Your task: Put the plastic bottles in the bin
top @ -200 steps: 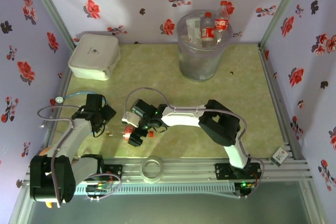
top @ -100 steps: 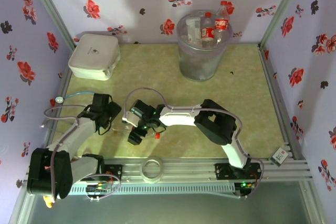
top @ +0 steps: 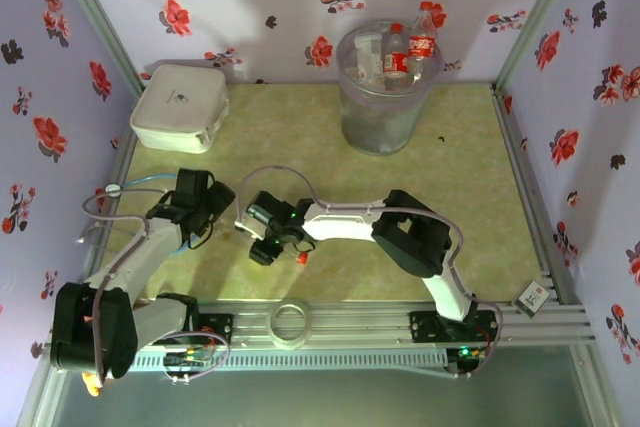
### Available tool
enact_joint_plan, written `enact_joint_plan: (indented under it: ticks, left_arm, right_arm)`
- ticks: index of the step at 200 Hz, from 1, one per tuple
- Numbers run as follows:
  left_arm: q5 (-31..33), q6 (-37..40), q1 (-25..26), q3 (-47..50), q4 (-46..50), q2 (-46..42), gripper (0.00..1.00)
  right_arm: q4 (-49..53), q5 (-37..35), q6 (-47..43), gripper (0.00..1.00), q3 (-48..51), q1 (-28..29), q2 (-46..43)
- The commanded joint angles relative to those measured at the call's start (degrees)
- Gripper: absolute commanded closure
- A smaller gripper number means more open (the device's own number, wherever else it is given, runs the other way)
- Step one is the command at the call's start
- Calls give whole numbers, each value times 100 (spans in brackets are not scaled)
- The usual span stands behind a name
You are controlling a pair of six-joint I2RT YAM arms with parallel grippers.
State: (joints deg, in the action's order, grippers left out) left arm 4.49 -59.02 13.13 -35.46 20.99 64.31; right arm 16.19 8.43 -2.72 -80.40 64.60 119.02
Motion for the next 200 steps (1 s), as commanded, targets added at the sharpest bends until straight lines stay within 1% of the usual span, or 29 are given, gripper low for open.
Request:
enact_joint_plan:
  ticks: [1, 24, 49, 67, 78, 102, 117, 130, 153, 174, 200]
  left_arm:
    - [204, 449, -16, -427, 413, -166, 11]
    - [284, 671, -47, -715, 623, -278, 5]
    - [377, 838, -70, -840, 698, -434, 3]
    - [394, 872, -69, -769, 674, -463, 3]
    - [392, 850, -69, -665, 600, -455, 3]
    - [292, 721, -65, -406, 329, -437, 3]
    - [232, 686, -69, -308, 205, -421, 4]
    - [183, 682, -71, -278, 145, -405, 4]
    - [75, 649, -64, -271, 64, -391, 4]
    - [39, 631, -64, -260, 55, -418, 4]
    - [19, 590, -65, -198, 50, -496, 4]
  right_arm:
    - [148, -339, 238, 47, 134, -182, -381]
    - [183, -444, 305, 47, 316, -310, -736]
    - [547, -662, 331, 48, 423, -562, -1330]
    - [1286, -749, 460, 48, 0, -848, -1931]
    - [1563, -887, 470, 49, -290, -1028, -2296]
    - [1906, -1488, 268, 50, -933, -1405, -2866]
    - [1801, -1809, 102, 52, -1279, -1739, -3017]
    - [1495, -2116, -51, 56, -1477, -2043, -3032]
    - [781, -2352, -202, 57, -1949, -2592, -2819]
    - [140, -2297, -220, 58, -2426, -3100, -2393]
    - [-241, -2117, -216, 58, -3169, -3608, -1636]
